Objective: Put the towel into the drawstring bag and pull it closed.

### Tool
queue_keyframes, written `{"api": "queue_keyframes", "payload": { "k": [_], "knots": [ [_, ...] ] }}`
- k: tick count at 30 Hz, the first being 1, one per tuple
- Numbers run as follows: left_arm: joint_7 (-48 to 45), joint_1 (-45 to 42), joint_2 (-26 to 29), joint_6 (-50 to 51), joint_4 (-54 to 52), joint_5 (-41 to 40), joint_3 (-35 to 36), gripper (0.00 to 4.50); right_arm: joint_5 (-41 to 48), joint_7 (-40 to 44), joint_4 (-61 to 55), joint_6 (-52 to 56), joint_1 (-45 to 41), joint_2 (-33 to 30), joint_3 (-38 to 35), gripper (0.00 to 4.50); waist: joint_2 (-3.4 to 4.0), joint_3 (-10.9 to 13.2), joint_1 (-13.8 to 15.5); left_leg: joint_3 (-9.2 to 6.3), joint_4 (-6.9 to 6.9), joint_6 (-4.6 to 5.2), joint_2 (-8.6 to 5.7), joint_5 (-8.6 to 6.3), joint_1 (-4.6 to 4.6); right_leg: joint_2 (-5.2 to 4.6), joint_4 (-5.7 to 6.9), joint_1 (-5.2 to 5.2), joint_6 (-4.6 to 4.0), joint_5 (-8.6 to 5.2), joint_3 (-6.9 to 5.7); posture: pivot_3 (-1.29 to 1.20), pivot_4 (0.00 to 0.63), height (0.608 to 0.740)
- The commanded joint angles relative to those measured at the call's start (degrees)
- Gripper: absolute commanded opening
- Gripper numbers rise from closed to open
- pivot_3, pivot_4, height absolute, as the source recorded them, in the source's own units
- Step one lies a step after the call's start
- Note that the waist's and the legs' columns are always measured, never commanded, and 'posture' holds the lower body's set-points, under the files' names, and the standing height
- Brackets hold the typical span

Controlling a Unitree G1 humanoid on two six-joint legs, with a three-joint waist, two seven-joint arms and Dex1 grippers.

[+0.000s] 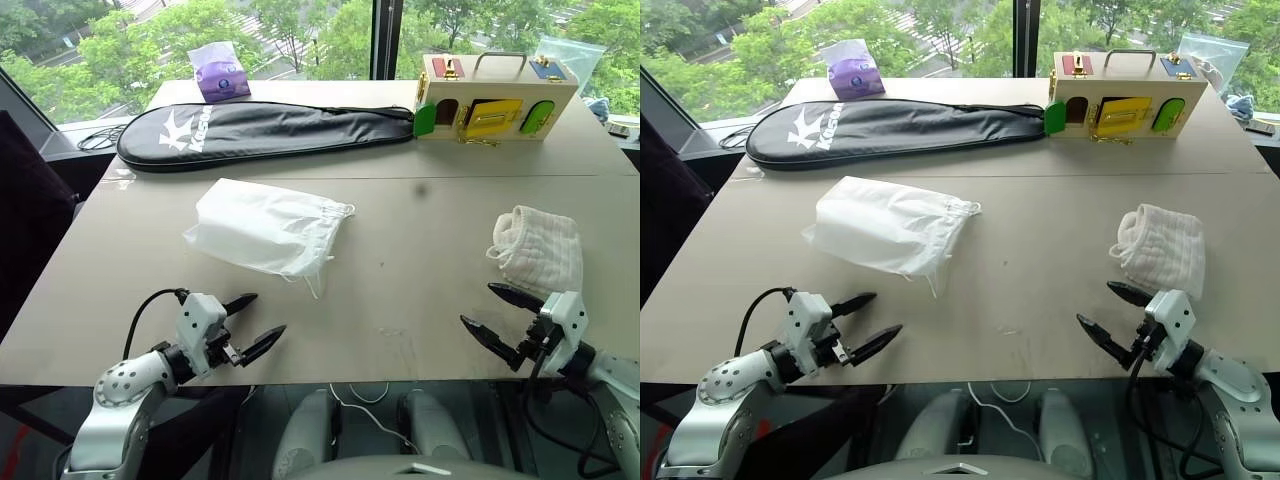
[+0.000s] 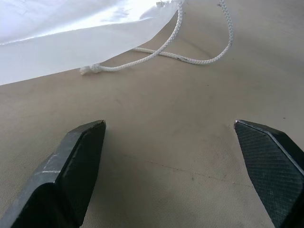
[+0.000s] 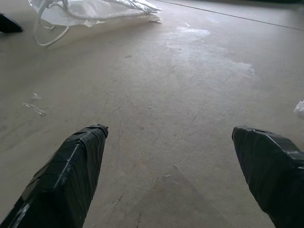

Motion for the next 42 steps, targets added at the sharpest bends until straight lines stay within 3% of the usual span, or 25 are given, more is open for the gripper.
{"api": "queue_keyframes", "payload": {
  "k": [1,19,27,31,37,42],
  "knots": [
    [1.32,0.36,-0.28,0.21,0.99,0.67,0.52,4.48,0.39,0.35,-1.24,-0.71,-0.11,-0.81,-1.75,4.50,0.00,0.00,0.00,0.00,0.00,0.00,0.00,0.00,0.00,0.00,0.00,0.00,0.00,0.00,0.00,0.00,0.150,0.740],
    [-1.54,-0.22,-0.89,-0.01,1.04,-1.34,0.55,4.48,0.53,0.48,-2.36,0.59,-1.77,-1.66,-0.57,4.50,0.02,-0.02,0.23,0.00,0.01,0.00,-0.01,0.00,0.00,0.02,-0.01,0.02,0.00,0.00,-0.02,0.00,0.150,0.740],
    [-4.75,-4.14,2.34,6.69,-8.07,-7.08,-1.11,4.48,0.98,1.34,-4.90,1.52,-3.08,-2.01,0.61,4.50,-0.02,0.01,0.46,-0.01,0.01,0.00,-0.02,0.00,-0.08,0.02,-0.11,0.01,0.00,0.00,-0.06,0.00,0.150,0.740],
    [5.57,-12.55,-0.90,15.56,-17.12,-5.09,-6.97,4.48,2.47,-0.44,-8.25,4.36,-5.39,-1.39,1.00,4.50,-0.04,0.01,1.43,-0.06,0.15,0.00,-0.04,0.00,-0.10,0.03,-0.13,0.08,0.00,0.01,-0.08,0.00,0.150,0.740],
    [24.52,-21.81,-10.53,25.37,-24.04,5.96,-17.71,4.48,4.07,-2.65,-12.81,8.00,-7.45,-1.34,1.05,4.50,-0.10,0.03,1.52,-0.15,0.17,0.04,-0.16,-0.02,-0.12,0.08,-0.12,0.14,0.25,0.15,-0.08,0.00,0.150,0.740],
    [40.99,-30.01,-18.45,29.15,-18.40,24.43,-27.89,4.48,4.45,-4.08,-14.88,9.69,-8.26,-1.29,1.27,4.50,-0.15,0.06,1.48,-0.22,0.24,0.04,-0.18,-0.02,-0.11,0.21,-0.10,0.19,0.26,0.15,-0.09,0.00,0.150,0.740]
  ]
}}
